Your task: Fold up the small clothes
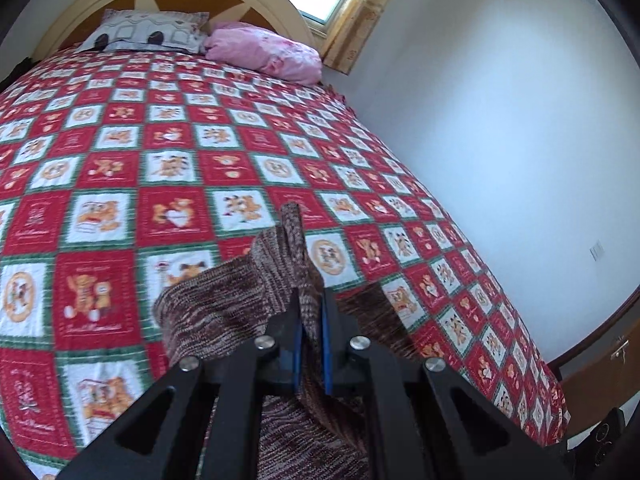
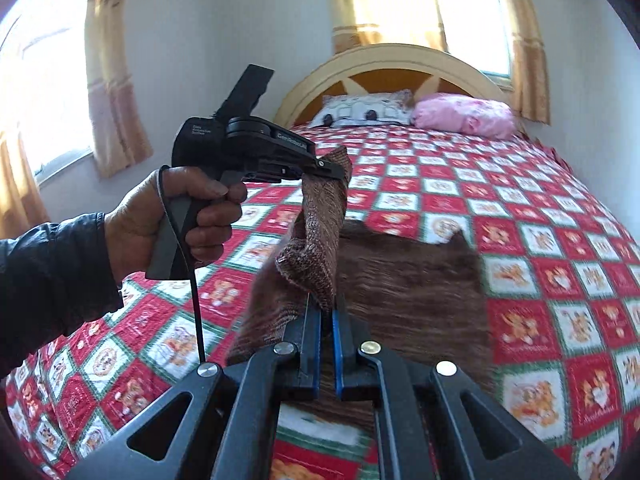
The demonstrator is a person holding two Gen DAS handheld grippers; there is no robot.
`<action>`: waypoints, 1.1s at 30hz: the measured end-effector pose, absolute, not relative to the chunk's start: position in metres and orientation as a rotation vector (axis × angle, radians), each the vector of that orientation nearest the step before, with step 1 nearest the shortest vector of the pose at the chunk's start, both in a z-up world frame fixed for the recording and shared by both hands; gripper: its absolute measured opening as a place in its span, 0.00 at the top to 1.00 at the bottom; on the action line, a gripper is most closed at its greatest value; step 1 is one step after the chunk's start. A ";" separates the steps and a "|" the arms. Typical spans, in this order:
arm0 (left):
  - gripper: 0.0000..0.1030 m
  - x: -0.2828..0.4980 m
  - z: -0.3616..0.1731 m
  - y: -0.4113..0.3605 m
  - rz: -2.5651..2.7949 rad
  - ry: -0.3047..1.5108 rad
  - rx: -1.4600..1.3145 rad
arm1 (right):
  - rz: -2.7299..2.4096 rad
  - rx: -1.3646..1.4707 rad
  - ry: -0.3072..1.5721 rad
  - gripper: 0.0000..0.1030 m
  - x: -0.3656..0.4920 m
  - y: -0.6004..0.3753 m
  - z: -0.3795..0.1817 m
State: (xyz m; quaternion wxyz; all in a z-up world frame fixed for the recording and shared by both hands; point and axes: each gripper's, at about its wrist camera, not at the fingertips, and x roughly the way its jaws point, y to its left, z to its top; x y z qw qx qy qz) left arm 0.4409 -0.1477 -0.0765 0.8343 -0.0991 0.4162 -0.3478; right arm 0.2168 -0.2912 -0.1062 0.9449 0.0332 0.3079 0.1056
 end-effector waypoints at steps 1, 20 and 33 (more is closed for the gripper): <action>0.93 0.440 -0.077 -0.155 -0.744 0.886 -0.202 | 0.209 0.082 0.634 0.97 0.215 -0.298 -0.108; 0.90 0.422 -0.116 -0.274 -0.805 0.987 -0.014 | 0.116 0.324 0.816 0.97 0.190 -0.378 -0.171; 0.38 0.347 -0.097 -0.201 -0.701 0.799 0.123 | -0.035 0.374 0.773 0.95 0.169 -0.412 -0.166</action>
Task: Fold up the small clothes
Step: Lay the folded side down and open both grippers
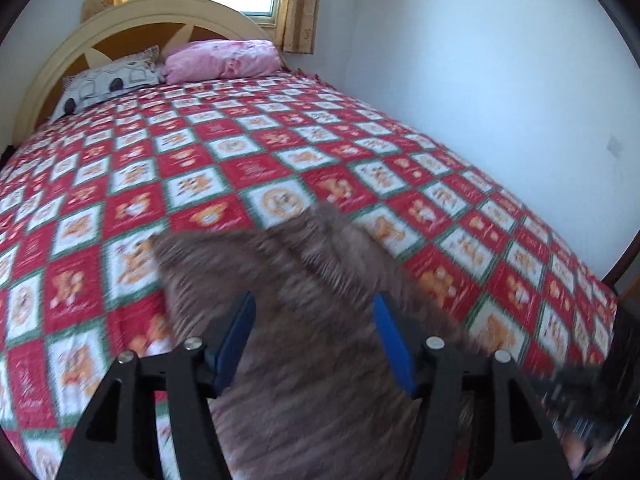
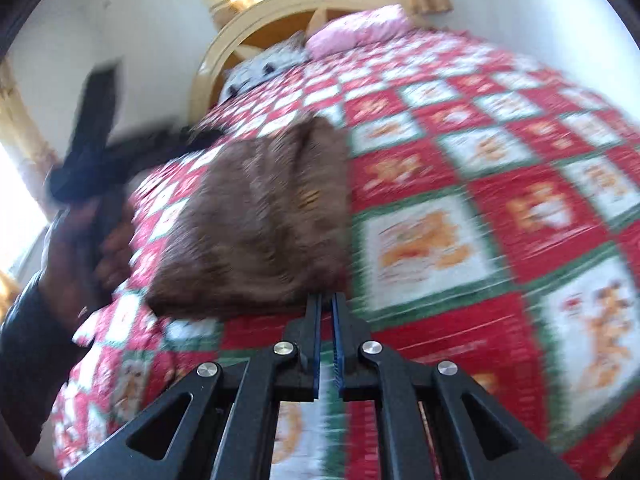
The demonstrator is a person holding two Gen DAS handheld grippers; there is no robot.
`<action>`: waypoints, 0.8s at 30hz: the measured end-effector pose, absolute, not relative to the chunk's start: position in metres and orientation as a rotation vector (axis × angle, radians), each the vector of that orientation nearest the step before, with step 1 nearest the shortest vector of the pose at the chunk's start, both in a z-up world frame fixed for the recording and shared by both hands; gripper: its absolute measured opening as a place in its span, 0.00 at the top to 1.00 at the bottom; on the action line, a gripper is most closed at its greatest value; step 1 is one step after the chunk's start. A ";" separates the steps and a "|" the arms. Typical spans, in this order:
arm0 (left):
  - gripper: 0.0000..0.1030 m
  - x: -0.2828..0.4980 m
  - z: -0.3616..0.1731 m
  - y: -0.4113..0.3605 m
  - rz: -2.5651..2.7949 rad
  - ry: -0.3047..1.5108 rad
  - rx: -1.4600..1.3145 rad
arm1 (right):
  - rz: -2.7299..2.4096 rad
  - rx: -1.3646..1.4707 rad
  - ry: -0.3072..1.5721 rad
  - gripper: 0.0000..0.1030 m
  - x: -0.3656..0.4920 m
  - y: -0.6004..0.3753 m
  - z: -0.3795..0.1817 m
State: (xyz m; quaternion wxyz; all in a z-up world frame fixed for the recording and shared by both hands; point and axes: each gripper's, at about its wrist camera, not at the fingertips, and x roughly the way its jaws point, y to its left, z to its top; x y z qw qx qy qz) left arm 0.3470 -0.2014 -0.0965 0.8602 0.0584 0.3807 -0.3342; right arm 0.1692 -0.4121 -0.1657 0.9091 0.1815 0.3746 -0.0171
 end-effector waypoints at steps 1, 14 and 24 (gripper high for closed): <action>0.38 0.341 -0.101 -0.191 -0.691 0.799 0.125 | -0.057 0.364 0.754 0.95 0.169 -0.415 -0.160; 0.29 0.310 -0.153 -0.157 -0.627 0.847 0.086 | 0.219 0.190 0.806 0.60 0.321 -0.355 -0.138; 0.11 0.317 -0.167 -0.144 -0.634 0.906 0.022 | -0.038 0.168 0.954 0.54 0.333 -0.394 -0.171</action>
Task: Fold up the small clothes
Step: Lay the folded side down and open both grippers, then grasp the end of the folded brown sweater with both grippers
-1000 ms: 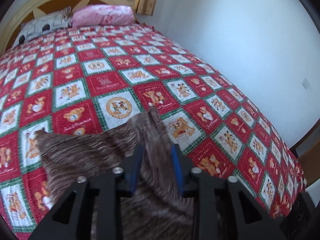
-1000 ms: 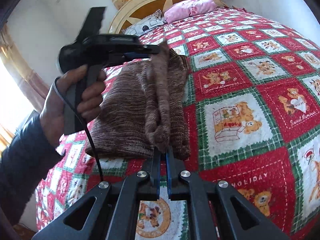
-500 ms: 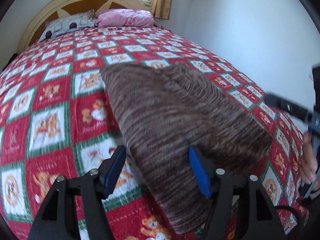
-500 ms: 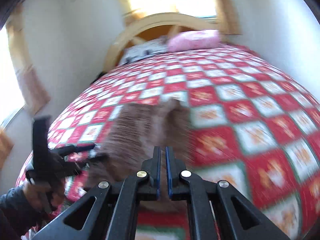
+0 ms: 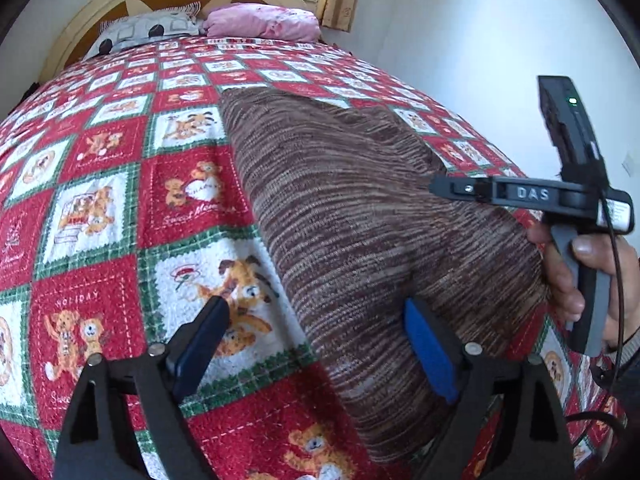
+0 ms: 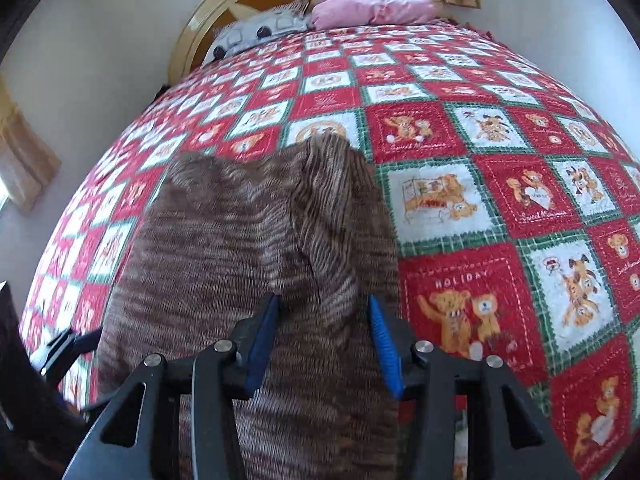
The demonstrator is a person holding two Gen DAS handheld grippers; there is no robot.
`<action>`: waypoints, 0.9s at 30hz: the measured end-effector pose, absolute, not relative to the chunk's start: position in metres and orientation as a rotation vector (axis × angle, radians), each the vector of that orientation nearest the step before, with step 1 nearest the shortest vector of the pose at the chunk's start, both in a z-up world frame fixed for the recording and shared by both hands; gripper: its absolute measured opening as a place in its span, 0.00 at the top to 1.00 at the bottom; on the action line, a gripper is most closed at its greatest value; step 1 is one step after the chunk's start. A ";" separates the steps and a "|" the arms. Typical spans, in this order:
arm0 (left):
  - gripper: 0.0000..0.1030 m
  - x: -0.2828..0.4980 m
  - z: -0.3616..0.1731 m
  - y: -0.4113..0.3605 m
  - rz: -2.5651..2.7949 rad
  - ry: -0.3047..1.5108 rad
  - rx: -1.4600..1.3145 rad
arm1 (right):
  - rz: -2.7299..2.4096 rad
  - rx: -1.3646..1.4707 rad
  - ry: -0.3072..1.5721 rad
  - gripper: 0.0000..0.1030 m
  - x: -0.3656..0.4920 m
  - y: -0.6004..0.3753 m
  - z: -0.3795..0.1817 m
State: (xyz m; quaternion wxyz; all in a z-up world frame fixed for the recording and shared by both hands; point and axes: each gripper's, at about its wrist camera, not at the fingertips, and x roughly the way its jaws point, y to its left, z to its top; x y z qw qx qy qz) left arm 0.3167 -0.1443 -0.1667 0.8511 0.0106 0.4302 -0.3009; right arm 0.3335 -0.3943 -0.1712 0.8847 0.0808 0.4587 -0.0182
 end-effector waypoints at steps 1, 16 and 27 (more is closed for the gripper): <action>0.11 0.316 -0.167 -0.144 -0.634 0.906 0.022 | -0.052 0.135 0.935 0.53 0.331 -0.391 -0.165; 0.07 0.310 -0.168 -0.146 -0.641 0.907 0.034 | 0.036 -0.021 0.892 0.53 0.306 -0.321 -0.179; 0.04 0.307 -0.168 -0.144 -0.629 0.910 0.048 | 0.051 -0.053 0.905 0.53 0.284 -0.325 -0.176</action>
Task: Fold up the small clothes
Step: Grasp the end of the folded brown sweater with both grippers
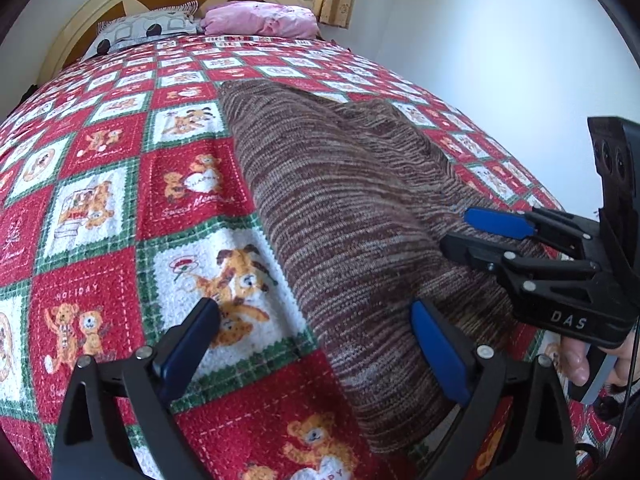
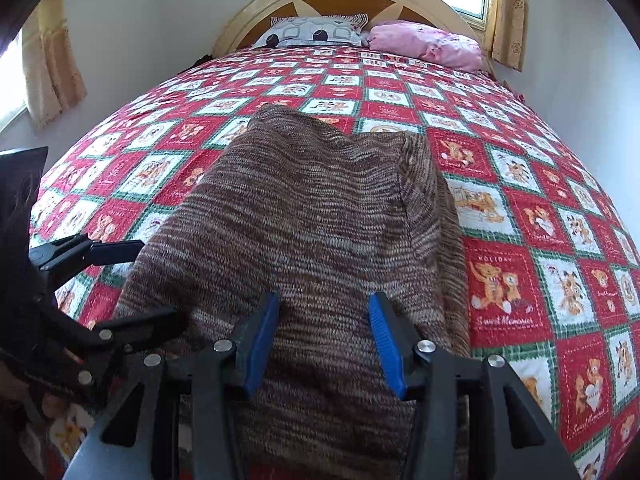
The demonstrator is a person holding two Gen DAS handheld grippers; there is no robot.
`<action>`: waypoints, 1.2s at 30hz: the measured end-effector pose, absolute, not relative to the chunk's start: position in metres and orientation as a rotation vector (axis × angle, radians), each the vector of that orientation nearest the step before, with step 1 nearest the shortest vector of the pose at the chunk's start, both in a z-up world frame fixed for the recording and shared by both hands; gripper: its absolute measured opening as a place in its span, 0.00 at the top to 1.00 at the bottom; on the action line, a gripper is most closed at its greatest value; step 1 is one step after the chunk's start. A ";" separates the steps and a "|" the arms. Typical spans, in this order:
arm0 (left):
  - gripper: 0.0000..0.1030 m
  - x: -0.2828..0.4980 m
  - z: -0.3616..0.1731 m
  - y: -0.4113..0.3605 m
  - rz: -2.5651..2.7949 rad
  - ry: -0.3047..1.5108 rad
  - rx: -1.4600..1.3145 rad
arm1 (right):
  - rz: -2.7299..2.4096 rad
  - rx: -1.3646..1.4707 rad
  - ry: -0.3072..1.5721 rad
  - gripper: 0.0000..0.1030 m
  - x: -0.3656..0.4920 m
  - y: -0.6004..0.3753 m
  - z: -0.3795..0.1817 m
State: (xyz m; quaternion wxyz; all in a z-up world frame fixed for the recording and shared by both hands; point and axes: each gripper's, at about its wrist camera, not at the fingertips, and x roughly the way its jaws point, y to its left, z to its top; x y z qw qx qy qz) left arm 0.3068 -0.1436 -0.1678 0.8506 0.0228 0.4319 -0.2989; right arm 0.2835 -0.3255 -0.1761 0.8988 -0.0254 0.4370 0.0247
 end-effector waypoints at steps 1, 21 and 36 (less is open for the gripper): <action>0.04 0.305 -0.167 -0.143 -0.625 0.906 0.050 | 0.056 -0.055 0.907 0.53 0.285 -0.325 -0.174; 0.02 0.302 -0.166 -0.126 -0.630 0.907 -0.030 | 0.167 -0.129 0.944 0.61 0.380 -0.271 -0.167; 0.01 0.296 -0.166 -0.112 -0.576 0.914 -0.081 | 0.250 0.002 0.912 0.48 0.324 -0.295 -0.168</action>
